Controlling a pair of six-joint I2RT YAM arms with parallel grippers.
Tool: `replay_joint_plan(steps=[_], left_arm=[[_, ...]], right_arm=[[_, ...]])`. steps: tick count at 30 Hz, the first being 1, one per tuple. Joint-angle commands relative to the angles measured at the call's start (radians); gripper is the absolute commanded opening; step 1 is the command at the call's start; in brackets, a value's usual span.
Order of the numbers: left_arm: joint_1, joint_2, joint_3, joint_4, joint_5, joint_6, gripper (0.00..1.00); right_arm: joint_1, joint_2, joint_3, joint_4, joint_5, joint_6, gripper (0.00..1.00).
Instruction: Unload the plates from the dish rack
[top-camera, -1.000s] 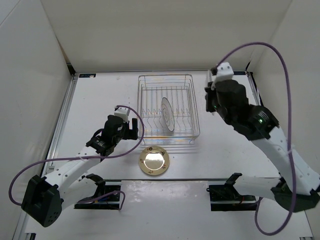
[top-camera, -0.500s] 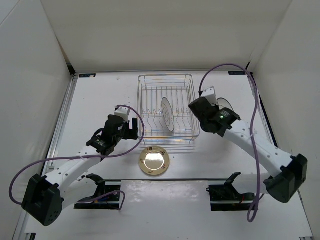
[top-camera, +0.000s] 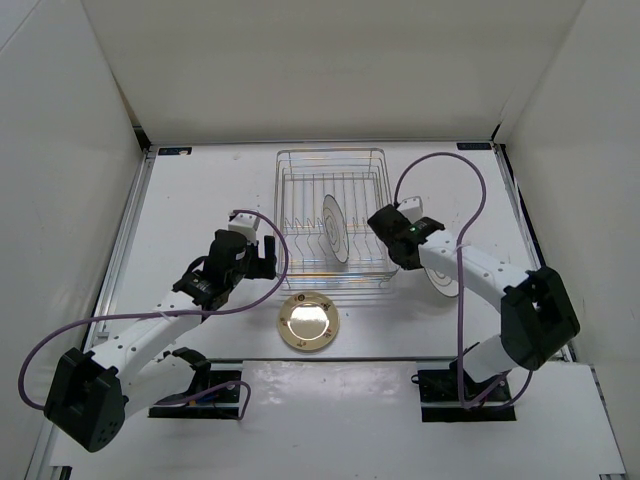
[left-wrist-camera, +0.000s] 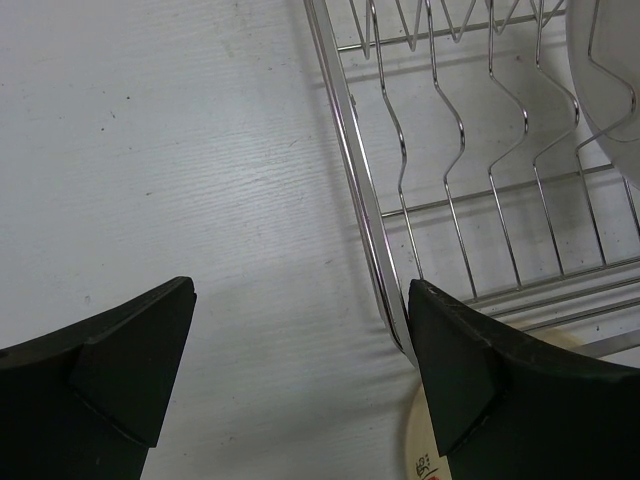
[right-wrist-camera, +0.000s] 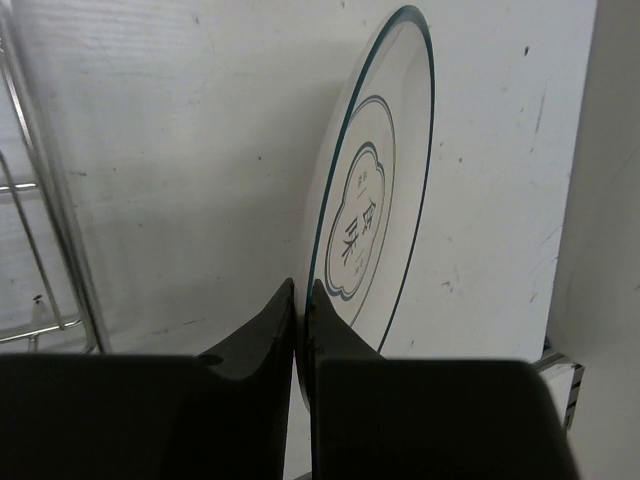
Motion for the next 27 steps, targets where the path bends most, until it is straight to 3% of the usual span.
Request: replay_joint_plan(steps=[1, 7, 12, 15, 20, 27], left_arm=[[0.013, -0.002, 0.025, -0.022, -0.006, -0.001, 0.98], [0.019, 0.004, 0.029, -0.027, -0.003, -0.011, 0.99], [0.022, 0.0, 0.026, -0.027, 0.0, -0.014, 0.99], [0.025, 0.001, 0.026, -0.028, 0.001, -0.015, 0.99], [0.027, 0.001, 0.028, -0.028, 0.006, -0.017, 0.99], [0.03, 0.003, 0.026, -0.031, 0.011, -0.021, 0.99]], right_arm=[[-0.022, 0.004, -0.027, 0.028, -0.031, 0.082, 0.0], [-0.048, 0.018, -0.053, 0.045, -0.104, 0.079, 0.17], [-0.056, -0.021, -0.038, 0.051, -0.152, 0.056, 0.47], [-0.058, -0.047, 0.01, 0.032, -0.164, 0.044, 0.58], [-0.055, -0.076, 0.099, -0.041, -0.157, 0.027, 0.7], [-0.052, -0.14, 0.24, -0.092, -0.204, -0.015, 0.7]])
